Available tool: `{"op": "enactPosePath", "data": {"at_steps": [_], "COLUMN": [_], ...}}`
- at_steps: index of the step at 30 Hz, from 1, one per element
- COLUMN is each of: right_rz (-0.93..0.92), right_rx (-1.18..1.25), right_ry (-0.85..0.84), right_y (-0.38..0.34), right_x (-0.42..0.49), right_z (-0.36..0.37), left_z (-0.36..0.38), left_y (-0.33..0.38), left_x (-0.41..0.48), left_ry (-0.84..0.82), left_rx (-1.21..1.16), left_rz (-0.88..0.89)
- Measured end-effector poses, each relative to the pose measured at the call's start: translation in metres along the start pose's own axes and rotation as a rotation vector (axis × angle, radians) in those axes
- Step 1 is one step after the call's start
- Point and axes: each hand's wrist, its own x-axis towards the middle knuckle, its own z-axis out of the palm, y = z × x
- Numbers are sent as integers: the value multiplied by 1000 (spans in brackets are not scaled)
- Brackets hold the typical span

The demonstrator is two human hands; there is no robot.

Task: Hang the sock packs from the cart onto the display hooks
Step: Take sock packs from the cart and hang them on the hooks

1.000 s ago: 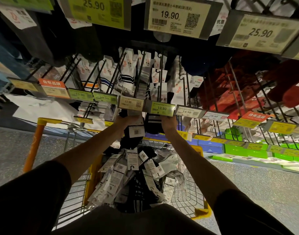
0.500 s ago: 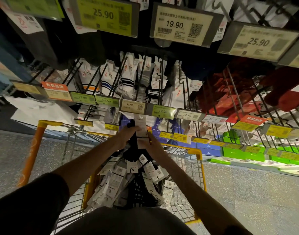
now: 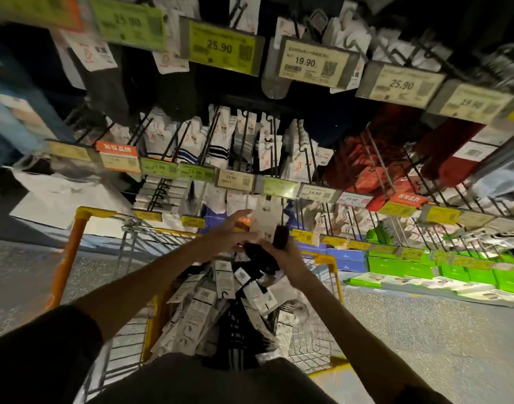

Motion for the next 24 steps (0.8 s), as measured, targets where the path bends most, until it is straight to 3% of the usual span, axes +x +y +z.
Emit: {"op": "enactPosePath", "data": {"at_steps": [5,16,24], "right_rz": [-148,-707,-840], "right_rx": [155,90,116], "right_ry": [-31,105,263], "right_y": [-63,-235,-318], "right_x": [-34,-123,-137], "right_z": [-9,-27,-46], "left_z": [-1,19,29], "left_y": [33,201,277], "left_x": [-39,-136,-156], "left_ry": [-18,21,108], "left_rx": [73,194,203], "left_rz": [171,717,877]}}
